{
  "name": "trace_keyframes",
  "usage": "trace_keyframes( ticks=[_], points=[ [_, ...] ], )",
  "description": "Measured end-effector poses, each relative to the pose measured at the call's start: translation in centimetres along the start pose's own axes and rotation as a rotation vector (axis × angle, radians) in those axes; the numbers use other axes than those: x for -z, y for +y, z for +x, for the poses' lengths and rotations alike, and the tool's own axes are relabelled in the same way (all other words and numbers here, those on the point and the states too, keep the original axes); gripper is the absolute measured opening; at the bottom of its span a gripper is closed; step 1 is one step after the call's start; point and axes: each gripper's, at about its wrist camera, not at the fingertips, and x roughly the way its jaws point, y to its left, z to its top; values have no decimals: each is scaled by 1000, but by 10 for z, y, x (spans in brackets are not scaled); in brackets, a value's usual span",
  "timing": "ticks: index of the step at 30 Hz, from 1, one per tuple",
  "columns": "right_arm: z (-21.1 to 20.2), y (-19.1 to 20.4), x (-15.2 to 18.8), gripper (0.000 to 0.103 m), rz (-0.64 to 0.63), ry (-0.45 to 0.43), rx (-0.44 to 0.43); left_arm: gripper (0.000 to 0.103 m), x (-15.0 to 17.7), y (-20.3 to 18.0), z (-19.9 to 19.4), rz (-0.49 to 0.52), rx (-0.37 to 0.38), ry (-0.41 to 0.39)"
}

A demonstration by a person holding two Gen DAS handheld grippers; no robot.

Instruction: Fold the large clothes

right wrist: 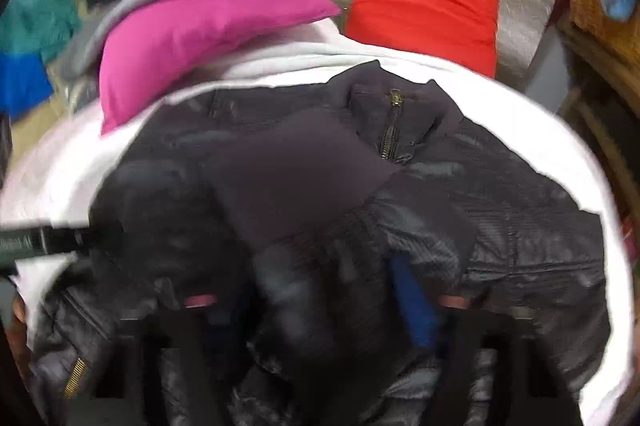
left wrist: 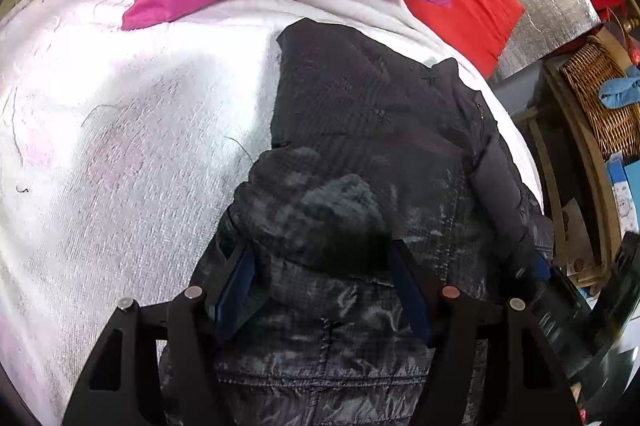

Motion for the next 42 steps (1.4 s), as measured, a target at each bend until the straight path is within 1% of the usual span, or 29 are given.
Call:
trace_keyframes(
  ticks=[1, 2, 4, 6, 9, 10, 12, 13, 14, 16, 17, 18, 19, 20, 21, 23, 25, 27, 28, 29, 31, 32, 33, 35, 36, 38, 39, 41, 42],
  points=[
    [-9, -17, -2, 36, 76, -37, -28, 68, 0, -1, 0, 7, -1, -1],
    [-14, -27, -6, 28, 119, -62, -40, 68, 1, -3, -1, 13, -1, -2],
    [-34, -69, -5, 27, 267, -121, -74, 68, 4, -7, 1, 32, -8, -1],
    [-45, -106, 5, 27, 396, -143, -126, 68, 6, -13, 6, 56, -26, 7],
    [-46, -162, 36, 29, 609, -87, -272, 68, 9, -22, 11, 89, -43, 23],
    [-45, -177, 48, 36, 679, -72, -320, 68, 9, -24, 12, 96, -52, 22],
    [-47, -193, 66, 72, 769, -66, -334, 68, 8, -25, 13, 93, -57, 21],
    [-49, -200, 73, 79, 811, -84, -339, 68, 8, -24, 13, 88, -53, 20],
    [-49, -208, 77, 79, 855, -107, -374, 68, 8, -24, 11, 83, -47, 16],
    [-42, -218, 79, 79, 918, -112, -433, 68, 7, -27, 7, 84, -34, -2],
    [-37, -222, 76, 79, 922, -106, -433, 68, 8, -28, 3, 91, -30, -11],
    [-31, -223, 74, 78, 916, -83, -414, 68, 8, -30, 0, 101, -25, -21],
    [-25, -224, 71, 65, 906, -60, -391, 68, 9, -30, -5, 109, -24, -29],
    [-22, -222, 70, 23, 892, -39, -350, 68, 9, -30, -7, 114, -27, -36],
    [-23, -221, 68, 11, 868, -21, -320, 68, 9, -31, -7, 122, -33, -43],
    [-33, -215, 59, 11, 814, -68, -294, 68, 9, -32, -1, 137, -43, -33],
    [-52, -212, 46, 11, 739, -154, -240, 68, 11, -36, 5, 151, -62, -21],
    [-55, -221, 36, 11, 722, -189, -223, 69, 13, -45, 10, 183, -82, -26],
    [-50, -225, 33, 11, 721, -181, -209, 69, 14, -52, 13, 213, -96, -25],
    [-40, -231, 30, 11, 718, -152, -183, 69, 16, -56, 16, 235, -107, -22],
    [-18, -236, 29, 12, 713, -62, -164, 70, 18, -59, 19, 256, -131, -18],
    [-9, -239, 33, 14, 727, -11, -168, 70, 17, -59, 19, 252, -127, -15],
    [-9, -242, 37, 14, 754, 8, -199, 69, 16, -57, 18, 244, -117, -11],
    [-21, -248, 43, 17, 785, -15, -260, 70, 13, -51, 10, 218, -83, -6],
    [-32, -252, 47, 24, 796, -49, -277, 70, 12, -49, 6, 208, -72, -8],
    [-53, -259, 53, 55, 809, -106, -263, 69, 10, -44, -10, 195, -42, -25],
    [-65, -263, 57, 86, 817, -147, -245, 70, 9, -43, -18, 195, -16, -31],
    [-88, -271, 65, 88, 817, -232, -220, 70, 9, -38, -36, 197, 63, -49],
    [-92, -273, 66, 88, 823, -232, -210, 70, 7, -36, -43, 195, 87, -66]
  ],
)
